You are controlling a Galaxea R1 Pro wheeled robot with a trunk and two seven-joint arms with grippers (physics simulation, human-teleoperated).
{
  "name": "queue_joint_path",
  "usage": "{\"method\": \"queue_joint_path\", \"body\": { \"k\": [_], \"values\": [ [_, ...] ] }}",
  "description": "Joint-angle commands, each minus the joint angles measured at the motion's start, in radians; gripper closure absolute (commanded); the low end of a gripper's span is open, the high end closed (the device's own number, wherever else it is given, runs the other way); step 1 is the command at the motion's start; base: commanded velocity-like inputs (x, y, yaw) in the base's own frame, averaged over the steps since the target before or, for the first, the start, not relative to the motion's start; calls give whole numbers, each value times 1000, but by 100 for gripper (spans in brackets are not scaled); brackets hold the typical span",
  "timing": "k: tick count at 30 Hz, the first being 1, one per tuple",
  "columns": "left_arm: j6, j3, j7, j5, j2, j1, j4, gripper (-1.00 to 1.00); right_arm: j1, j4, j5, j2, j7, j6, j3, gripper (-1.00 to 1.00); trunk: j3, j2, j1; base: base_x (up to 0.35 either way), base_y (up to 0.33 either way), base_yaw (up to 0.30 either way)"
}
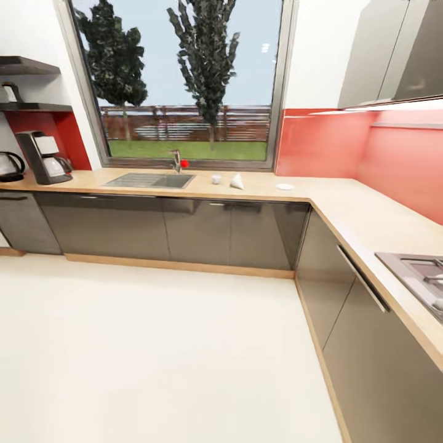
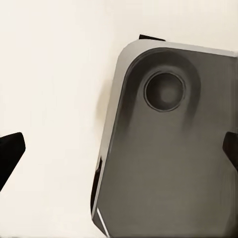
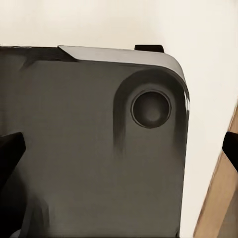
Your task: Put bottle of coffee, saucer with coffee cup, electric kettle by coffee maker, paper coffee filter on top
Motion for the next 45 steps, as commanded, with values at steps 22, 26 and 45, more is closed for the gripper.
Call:
{"method": "queue_joint_path", "body": {
  "k": [22,26,45],
  "values": [
    [-12,0,-3,1,0,-1,-2,-100,0,1,0,-1,0,-3,0,-100,98,154,-84,0,0,61],
    [-12,0,-3,2,1,-1,-2,-100,0,1,0,0,0,-3,0,-100,117,182,-100,0,0,-127],
    [-14,3,-5,2,1,-1,-2,-100,0,1,0,-2,0,-3,0,-100,185,315,-173,0,0,-37]
  ]
}}
